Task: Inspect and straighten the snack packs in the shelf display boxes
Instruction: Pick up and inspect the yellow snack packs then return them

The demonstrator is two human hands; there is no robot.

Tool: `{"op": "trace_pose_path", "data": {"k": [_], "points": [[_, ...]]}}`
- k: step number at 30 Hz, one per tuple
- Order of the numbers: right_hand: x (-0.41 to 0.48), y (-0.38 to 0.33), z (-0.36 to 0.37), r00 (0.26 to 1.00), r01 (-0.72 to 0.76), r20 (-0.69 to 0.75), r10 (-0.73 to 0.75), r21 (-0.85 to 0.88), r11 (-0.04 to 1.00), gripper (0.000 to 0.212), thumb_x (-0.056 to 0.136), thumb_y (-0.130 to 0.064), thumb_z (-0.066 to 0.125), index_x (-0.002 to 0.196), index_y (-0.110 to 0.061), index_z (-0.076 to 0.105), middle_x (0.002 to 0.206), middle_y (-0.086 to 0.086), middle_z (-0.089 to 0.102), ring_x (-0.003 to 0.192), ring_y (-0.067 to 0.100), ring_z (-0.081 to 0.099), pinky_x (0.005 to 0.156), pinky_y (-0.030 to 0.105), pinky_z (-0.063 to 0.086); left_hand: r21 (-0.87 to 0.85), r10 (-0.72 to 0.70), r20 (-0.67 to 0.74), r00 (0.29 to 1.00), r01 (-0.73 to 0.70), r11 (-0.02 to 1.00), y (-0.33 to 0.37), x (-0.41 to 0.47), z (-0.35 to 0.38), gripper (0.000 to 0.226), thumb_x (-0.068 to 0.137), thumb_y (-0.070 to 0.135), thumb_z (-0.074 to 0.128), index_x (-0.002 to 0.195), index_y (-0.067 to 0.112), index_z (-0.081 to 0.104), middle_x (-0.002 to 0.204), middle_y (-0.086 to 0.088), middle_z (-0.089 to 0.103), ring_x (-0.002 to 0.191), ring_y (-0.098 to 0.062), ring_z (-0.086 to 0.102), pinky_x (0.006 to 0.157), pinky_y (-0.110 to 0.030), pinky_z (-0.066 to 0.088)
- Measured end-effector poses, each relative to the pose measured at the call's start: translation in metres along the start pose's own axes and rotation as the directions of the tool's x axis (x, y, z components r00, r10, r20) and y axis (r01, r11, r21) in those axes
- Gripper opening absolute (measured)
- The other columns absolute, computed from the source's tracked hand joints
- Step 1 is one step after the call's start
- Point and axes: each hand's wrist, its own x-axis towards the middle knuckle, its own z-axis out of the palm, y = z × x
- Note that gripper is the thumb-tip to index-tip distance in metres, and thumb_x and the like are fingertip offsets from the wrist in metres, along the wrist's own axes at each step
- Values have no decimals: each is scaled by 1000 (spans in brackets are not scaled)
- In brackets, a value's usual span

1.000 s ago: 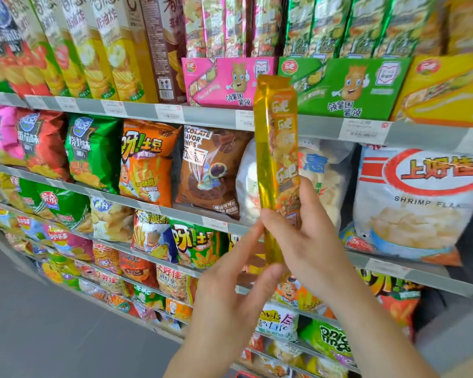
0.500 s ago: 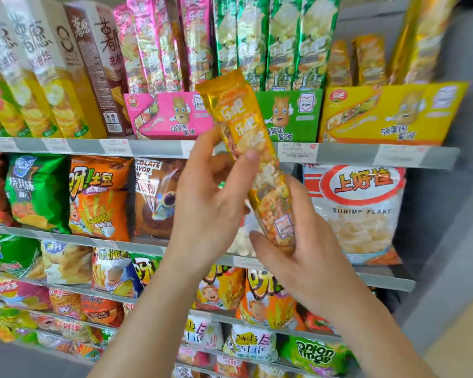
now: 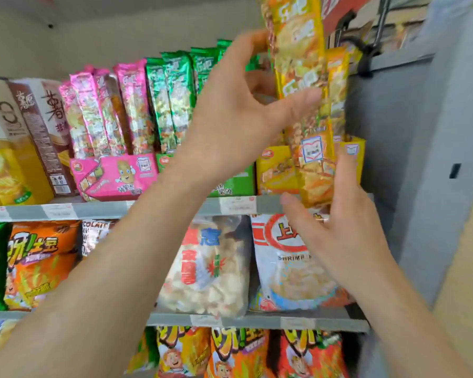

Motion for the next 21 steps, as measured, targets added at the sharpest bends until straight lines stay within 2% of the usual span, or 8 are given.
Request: {"op": "trace_pose_path", "data": {"k": [1,4,7,10,14,17,19,21], "points": [[9,4,-5,999,29,-35,-29,-23,999,73,85,-45,61,146,-21,29,129,1,57,117,20,55,97,32,42,14,54,-51,997,-53,999,4,10,2,50,79,27,78,117,17,47,94,-5,73,77,-25,71,71,-49,58],[29,17,-18,987,47,-144,-71,-164,985,73,88,-33,63,149,-11,29,135,10,46,124,25,43,101,19,26,76,198,-205,958,-186,980,11,43,9,53,84,28,74,122,2,46,106,-7,70,93,-23,69,81,-46,56],[40,25,-21,981,20,-183,-65,-239,971,75,87,-26,63,149,-8,25,143,14,39,130,26,36,105,23,24,130,236,-219,947,-211,969,7,70,25,52,86,23,71,124,0,44,102,-4,69,88,-21,69,79,-43,56],[45,30,-18,984,5,-170,-55,-279,960,77,87,-22,64,150,-4,24,149,17,35,136,29,31,110,29,23,179,128,-107,986,-107,978,-8,87,46,53,85,25,72,128,9,44,99,-5,71,85,-25,69,78,-43,56],[52,34,-17,992,-45,-129,8,-290,956,81,88,-21,64,152,-3,18,156,19,27,143,30,25,115,31,19,308,-31,27,999,21,951,-31,100,65,52,83,32,75,124,15,48,108,-3,70,97,-26,68,85,-42,54],[55,37,-16,997,-69,-65,51,-313,947,81,90,-24,61,153,-4,15,156,18,27,143,31,27,115,35,24,242,-228,128,965,192,951,-49,98,78,44,81,27,78,113,18,48,103,-6,71,92,-26,69,83,-47,56],[57,40,-17,998,-60,-24,55,-359,931,73,90,-26,59,151,-5,25,148,15,38,135,31,36,110,37,32,168,-349,204,915,318,933,-59,92,87,47,78,19,81,114,15,50,101,-12,71,89,-28,71,78,-48,59],[59,42,-18,999,-49,-21,44,-421,906,62,91,-26,58,145,-3,39,137,14,48,126,31,45,104,38,38,149,-402,232,886,376,914,-64,89,93,54,75,17,84,118,11,51,103,-19,69,86,-29,72,74,-46,61]]}}
